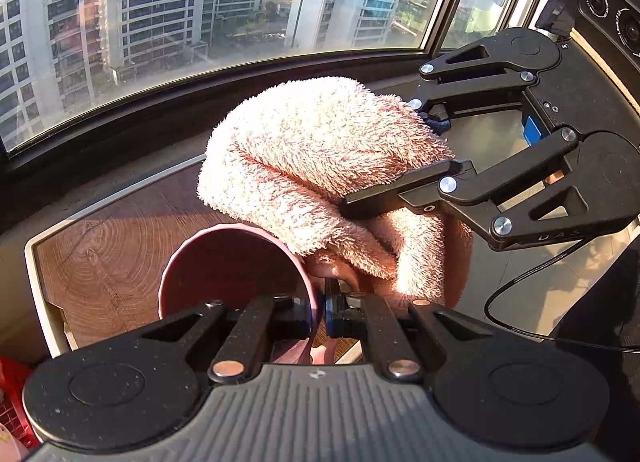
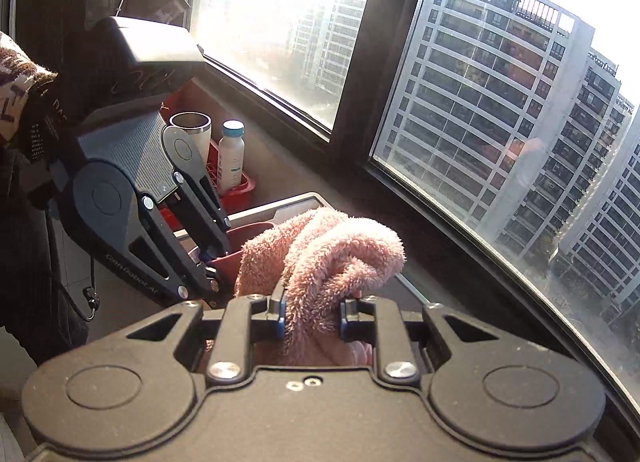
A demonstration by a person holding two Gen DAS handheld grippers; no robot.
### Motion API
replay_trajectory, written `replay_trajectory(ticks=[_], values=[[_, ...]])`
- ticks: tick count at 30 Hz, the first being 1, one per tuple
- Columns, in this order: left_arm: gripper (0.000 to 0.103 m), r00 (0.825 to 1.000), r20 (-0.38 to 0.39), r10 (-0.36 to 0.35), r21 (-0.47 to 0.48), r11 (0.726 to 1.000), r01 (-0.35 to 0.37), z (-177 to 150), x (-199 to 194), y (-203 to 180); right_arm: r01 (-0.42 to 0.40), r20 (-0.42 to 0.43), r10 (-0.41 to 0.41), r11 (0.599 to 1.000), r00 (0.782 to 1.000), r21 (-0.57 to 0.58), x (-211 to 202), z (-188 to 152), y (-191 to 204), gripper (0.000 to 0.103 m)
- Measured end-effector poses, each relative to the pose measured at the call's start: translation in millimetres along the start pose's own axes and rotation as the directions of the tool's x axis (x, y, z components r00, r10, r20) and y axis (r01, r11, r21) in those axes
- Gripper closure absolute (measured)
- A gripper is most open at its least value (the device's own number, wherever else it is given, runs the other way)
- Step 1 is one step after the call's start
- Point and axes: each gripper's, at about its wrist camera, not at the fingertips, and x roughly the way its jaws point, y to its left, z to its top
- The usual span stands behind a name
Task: Clean container
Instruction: 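Continue wiping the mug exterior with the towel in the right gripper while the left holds it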
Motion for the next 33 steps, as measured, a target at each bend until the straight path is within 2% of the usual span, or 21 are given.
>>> replay_trajectory(ticks=[13,22,29,33], values=[[0.097,1.000,-0.016,-0.016,0.006,1.000,0.016,-1.6,-1.3,-1.3,-0.008,-0.062,0.006,0.999,0.998,-0.040,16.5,-5.8,14.5,0.082],[0.097,0.999,-0.015,-0.038,0.000,0.999,0.038,5.5,0.0,3.2,0.012,-0.146,-0.026,0.995,0.989,-0.095,34.0,-15.0,18.0,0.082],[0.097,0.999,0.008,-0.043,-0.003,0.999,0.043,4.9,-7.2,6.6,0.041,-0.177,-0.061,0.993,0.982,-0.115,36.0,-20.8,12.0,0.082],[0.097,0.999,0.006,-0.032,-0.005,0.999,0.032,0.3,-7.8,11.0,0.065,-0.168,-0.084,0.991,0.982,-0.118,28.1,-19.6,6.8,0.082]])
